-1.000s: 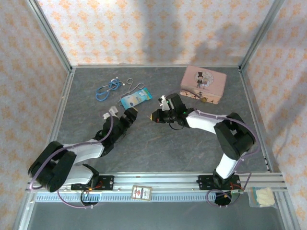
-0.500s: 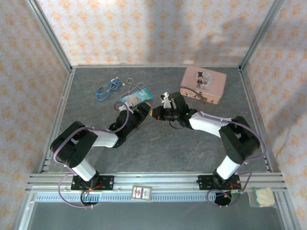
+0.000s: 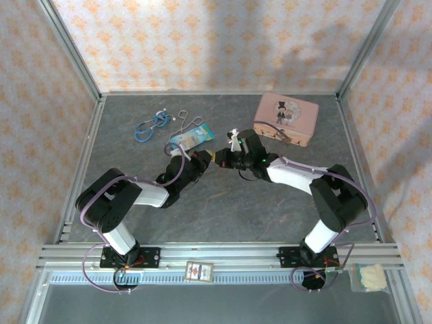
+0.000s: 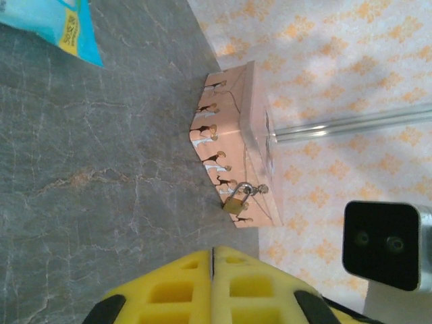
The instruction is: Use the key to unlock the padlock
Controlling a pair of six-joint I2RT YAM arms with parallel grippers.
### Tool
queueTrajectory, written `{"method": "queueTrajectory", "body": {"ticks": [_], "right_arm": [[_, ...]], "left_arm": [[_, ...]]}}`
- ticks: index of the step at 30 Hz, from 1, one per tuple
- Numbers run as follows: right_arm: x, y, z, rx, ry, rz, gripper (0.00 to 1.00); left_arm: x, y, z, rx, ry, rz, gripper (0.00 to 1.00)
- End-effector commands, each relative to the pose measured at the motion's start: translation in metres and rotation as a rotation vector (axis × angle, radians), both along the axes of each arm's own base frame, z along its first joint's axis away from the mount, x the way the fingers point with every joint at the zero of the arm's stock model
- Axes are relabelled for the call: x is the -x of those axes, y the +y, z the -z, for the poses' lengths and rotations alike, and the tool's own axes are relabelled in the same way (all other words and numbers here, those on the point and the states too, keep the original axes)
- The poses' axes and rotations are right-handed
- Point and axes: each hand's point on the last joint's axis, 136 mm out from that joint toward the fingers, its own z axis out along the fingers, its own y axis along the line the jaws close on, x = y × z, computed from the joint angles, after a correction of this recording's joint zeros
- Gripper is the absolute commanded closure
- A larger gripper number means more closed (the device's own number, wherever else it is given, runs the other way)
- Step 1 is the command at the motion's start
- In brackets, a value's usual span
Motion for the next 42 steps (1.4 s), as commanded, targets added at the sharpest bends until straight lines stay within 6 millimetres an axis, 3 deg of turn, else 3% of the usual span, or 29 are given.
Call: {"method": "queueTrajectory", "body": {"ticks": [1,4,6,8,14,18,27,31,42], "right_arm": [[-0.003,-0.005,-0.030,-0.001,-0.095,0.002,1.00],[-0.003,-0.011,-0.046,0.010,-0.149,-0.007,0.83],[-0.004,-0.020,-0.060,0.001,-0.184,-0.016,0.65],[-0.004,-0.027,-0.070,-0.019,-0.209,-0.038,0.59],[0.003,-0.043,-0.102,-0.188,-0.255,-0.150,0.59],[0.020,-0.037,-0.118,-0.284,-0.288,-0.269,0.59],[0.029,-0.031,-0.118,-0.352,-0.283,-0.316,0.65],[0.035,-0.026,-0.117,-0.366,-0.274,-0.348,0.70],[0.040,-0.015,-0.105,-0.351,-0.244,-0.386,0.73]], "left_arm": [[-0.005,0.001,-0.019,-0.025,-0.052,-0.014,1.00],[-0.006,0.005,-0.026,-0.083,-0.087,-0.014,1.00],[-0.006,0.008,-0.037,-0.125,-0.141,0.005,1.00],[-0.005,0.008,-0.050,-0.166,-0.203,0.043,1.00],[0.013,-0.009,-0.107,-0.181,-0.487,0.281,1.00],[0.029,-0.024,-0.127,-0.211,-0.597,0.420,1.00],[0.046,-0.033,-0.144,-0.205,-0.677,0.519,1.00],[0.047,-0.035,-0.147,-0.179,-0.682,0.525,1.00],[0.048,-0.037,-0.156,-0.132,-0.701,0.517,1.00]]}}
